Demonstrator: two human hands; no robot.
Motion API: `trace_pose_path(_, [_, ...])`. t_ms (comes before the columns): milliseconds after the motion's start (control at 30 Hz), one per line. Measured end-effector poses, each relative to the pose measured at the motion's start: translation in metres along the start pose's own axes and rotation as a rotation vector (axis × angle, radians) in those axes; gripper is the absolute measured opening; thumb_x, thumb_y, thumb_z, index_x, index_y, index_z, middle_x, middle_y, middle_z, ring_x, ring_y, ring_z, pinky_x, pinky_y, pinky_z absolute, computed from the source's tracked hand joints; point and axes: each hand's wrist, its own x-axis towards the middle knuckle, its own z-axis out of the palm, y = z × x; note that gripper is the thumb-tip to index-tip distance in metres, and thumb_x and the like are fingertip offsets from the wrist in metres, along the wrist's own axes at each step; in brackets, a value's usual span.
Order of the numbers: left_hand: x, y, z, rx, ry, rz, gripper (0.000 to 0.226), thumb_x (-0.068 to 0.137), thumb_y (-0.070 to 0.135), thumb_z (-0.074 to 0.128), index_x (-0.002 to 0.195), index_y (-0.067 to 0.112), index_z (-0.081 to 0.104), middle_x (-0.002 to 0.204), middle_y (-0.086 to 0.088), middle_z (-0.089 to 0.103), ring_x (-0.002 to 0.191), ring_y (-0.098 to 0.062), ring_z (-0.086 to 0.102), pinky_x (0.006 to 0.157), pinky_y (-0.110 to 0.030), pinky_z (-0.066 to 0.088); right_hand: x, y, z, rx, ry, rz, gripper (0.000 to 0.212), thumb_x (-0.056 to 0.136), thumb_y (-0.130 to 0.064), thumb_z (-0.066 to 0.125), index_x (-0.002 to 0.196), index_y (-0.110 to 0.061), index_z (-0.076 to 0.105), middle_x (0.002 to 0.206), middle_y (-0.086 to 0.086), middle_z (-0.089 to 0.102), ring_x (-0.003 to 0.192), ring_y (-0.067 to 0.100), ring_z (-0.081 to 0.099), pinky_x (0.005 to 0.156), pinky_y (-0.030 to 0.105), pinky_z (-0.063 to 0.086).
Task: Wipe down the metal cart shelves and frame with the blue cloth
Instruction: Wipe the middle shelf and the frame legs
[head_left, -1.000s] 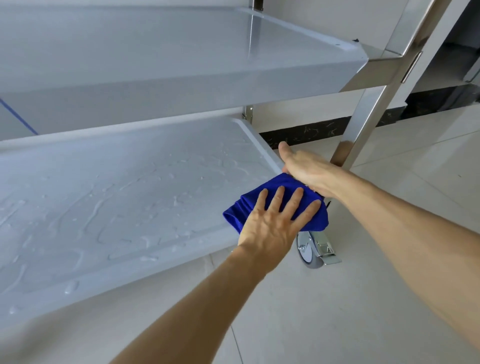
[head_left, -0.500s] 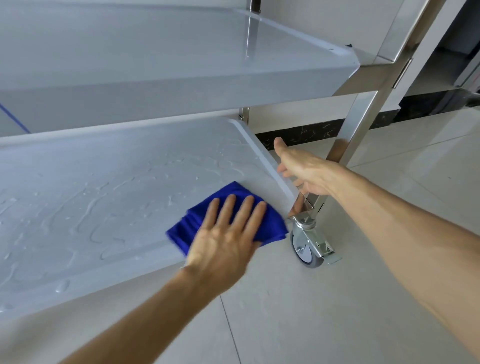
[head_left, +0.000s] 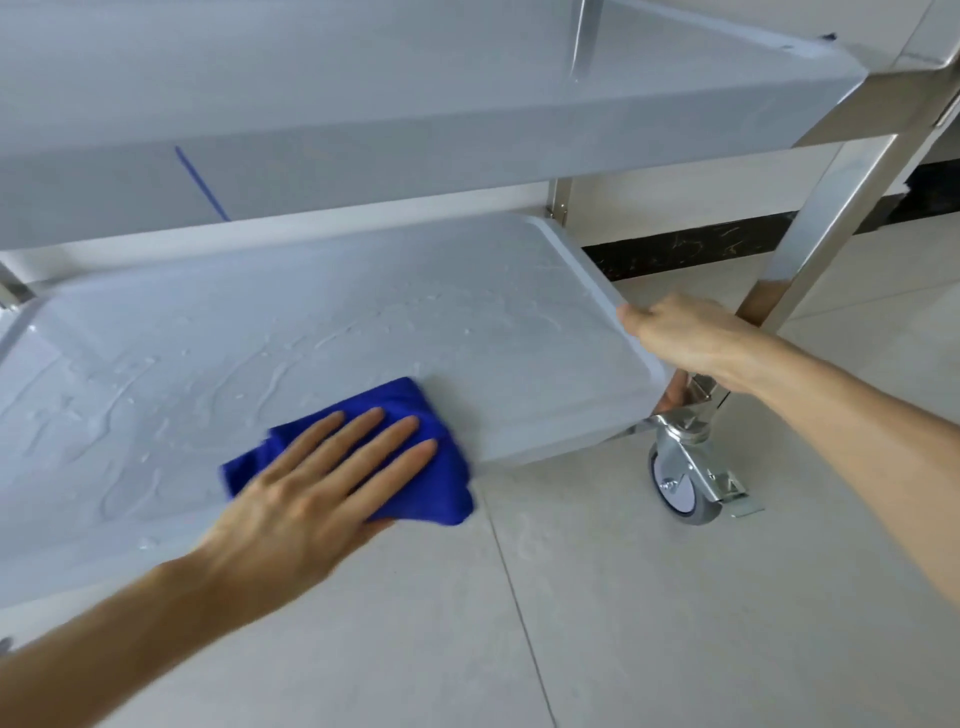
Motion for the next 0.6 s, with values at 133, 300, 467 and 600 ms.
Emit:
trace_pose_path(133, [-0.043, -0.024, -0.009, -0.044, -0.039, -0.096, 0.061, 0.099, 0.044, 0.052, 0.152, 0.017, 0.039, 0.157, -0.003, 0.039, 0.143, -0.028, 0.039, 0.11, -0.055, 0.04, -0.012, 0.015, 0.03, -0.253, 0.121, -0.248, 0.022, 0.1, -0.019, 0.045, 0.088, -0.011, 0.062, 0.096, 0.007, 0.063, 0.092, 0.035, 0.062, 0.064, 0.031, 0.039])
trace_pose_path(300, [0.001, 0.013, -0.005, -0.085, -0.022, -0.197, 0.061, 0.097, 0.048, 0.051, 0.147, 0.013, 0.047, 0.151, -0.007, 0.048, 0.138, -0.034, 0.045, 0.109, -0.055, 0.039, -0.012, 0.017, 0.057, -0.434, 0.291, -0.381, 0.022, 0.096, -0.004, 0.047, 0.112, 0.003, 0.061, 0.129, 0.021, 0.053, 0.129, 0.038, 0.042, 0.109, 0.045, 0.033])
trace_pose_path(467, [0.081, 0.066, 0.002, -0.125, -0.098, -0.228, 0.068, 0.095, 0.055, 0.047, 0.151, 0.017, 0.04, 0.154, -0.008, 0.043, 0.141, -0.036, 0.04, 0.114, -0.056, 0.031, -0.015, -0.023, 0.079, -0.115, 0.281, -0.479, 0.04, 0.104, -0.011, 0.042, 0.142, 0.001, 0.048, 0.151, 0.017, 0.045, 0.141, 0.03, 0.039, 0.117, 0.037, 0.026])
trace_pose_path(600, [0.079, 0.062, 0.005, -0.046, -0.093, -0.193, 0.065, 0.097, 0.053, 0.047, 0.154, 0.022, 0.035, 0.157, -0.005, 0.04, 0.142, -0.031, 0.04, 0.113, -0.053, 0.034, -0.011, -0.018, 0.088, -0.171, 0.277, -0.443, 0.041, 0.105, -0.016, 0.041, 0.144, -0.003, 0.048, 0.151, 0.012, 0.047, 0.14, 0.027, 0.042, 0.117, 0.038, 0.028])
